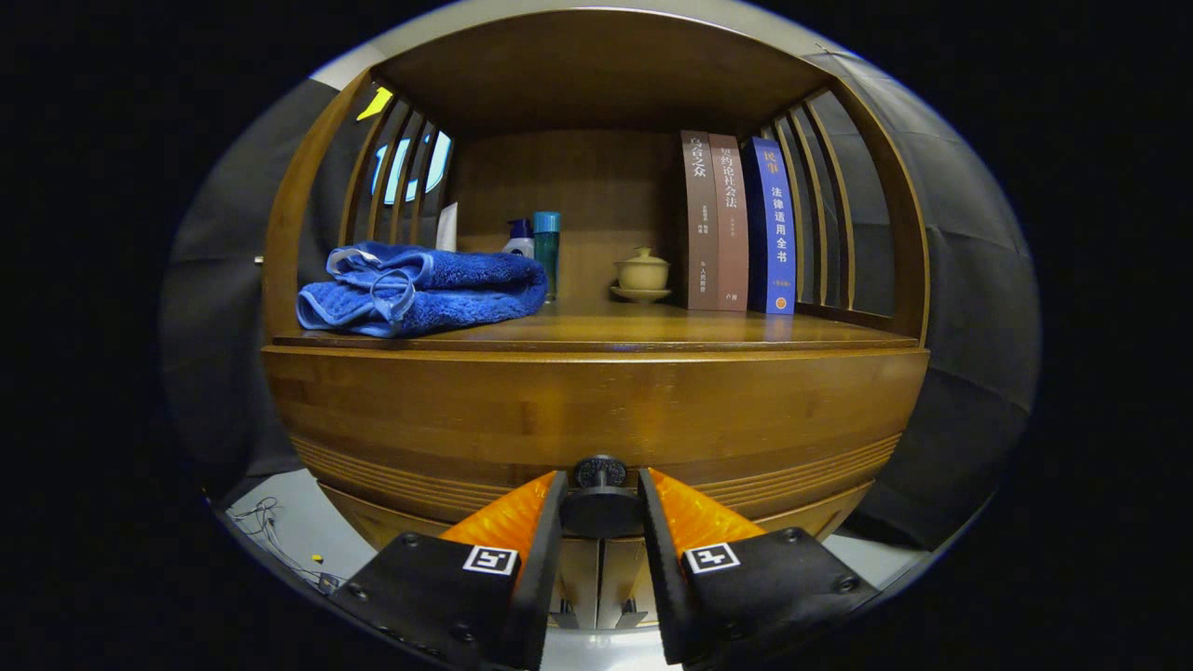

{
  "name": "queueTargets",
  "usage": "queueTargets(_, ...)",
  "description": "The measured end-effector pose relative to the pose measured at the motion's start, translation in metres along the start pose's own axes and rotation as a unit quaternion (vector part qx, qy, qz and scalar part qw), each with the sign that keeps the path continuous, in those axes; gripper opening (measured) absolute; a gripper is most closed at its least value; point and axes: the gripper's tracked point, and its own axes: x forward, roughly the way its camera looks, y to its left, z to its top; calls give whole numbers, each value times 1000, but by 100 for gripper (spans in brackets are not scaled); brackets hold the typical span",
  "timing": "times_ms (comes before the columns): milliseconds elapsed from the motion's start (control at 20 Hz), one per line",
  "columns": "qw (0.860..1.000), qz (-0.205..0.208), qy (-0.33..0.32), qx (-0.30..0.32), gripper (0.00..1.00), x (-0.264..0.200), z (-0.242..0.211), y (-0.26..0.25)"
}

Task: Pull open the drawer, take out the items inside it, and place them on the countertop above the cabinet.

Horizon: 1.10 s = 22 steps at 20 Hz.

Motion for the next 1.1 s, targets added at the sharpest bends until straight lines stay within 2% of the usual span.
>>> queueTargets(50,1000,0,-1,4,43,6,-3,-2)
queueTargets(250,1000,-2,1,-14,29,-5,-2,-1)
queueTargets(900,1000,4,21,14,29,-121,-20,-8)
queueTargets(1100,1000,8,26,5,28,-153,-27,-9)
